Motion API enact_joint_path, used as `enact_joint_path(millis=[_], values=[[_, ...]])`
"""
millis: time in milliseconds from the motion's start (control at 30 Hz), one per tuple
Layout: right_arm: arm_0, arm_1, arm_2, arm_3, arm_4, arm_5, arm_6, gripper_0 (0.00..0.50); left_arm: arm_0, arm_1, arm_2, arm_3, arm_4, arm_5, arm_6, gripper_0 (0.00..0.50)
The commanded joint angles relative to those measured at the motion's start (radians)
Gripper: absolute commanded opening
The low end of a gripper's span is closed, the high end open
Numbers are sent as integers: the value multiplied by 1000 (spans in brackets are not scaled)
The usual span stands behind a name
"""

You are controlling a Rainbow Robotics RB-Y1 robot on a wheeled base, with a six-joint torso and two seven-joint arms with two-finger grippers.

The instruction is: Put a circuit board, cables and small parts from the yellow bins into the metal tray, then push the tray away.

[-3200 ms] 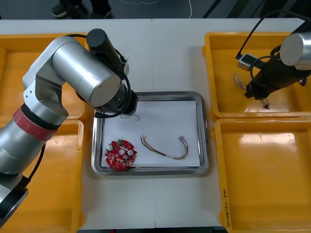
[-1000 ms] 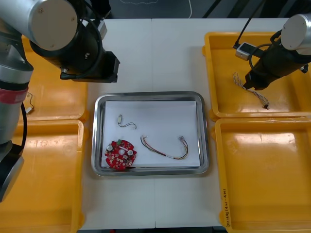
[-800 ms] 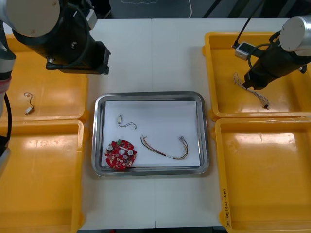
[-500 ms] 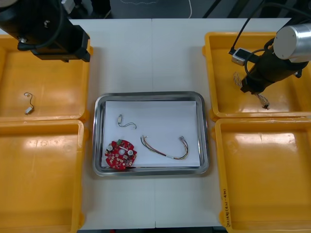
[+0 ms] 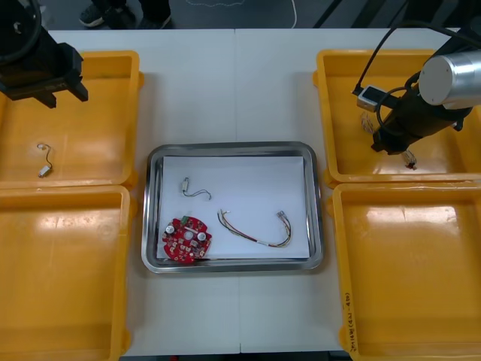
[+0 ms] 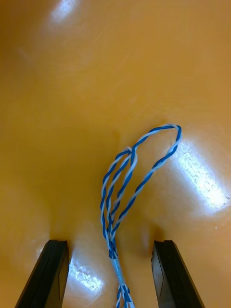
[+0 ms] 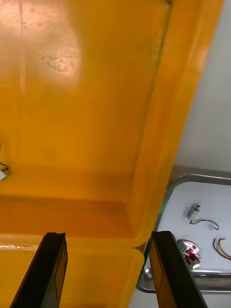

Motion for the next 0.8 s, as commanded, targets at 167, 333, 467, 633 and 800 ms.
enact_joint_path(millis=[167,333,467,633,800], values=[[11,-4,27,-7,4,-21,24,500,-50,94,23,140,-12,-84,-327,500],[15,-4,33,-7,5,-24,24,440,-49,112,23,243,-20,-144,-476,500],[15,-4,33,-7,13,-22,19,110,-39,123,21,304,-31,-179,-591,500],[15,-4,33,-7,22,-24,16,0,-23,125,21,354,-49,-211,-707,500],[15,-4,33,-7,25,-24,11,0,4,132,23,355,-66,-216,-796,500]])
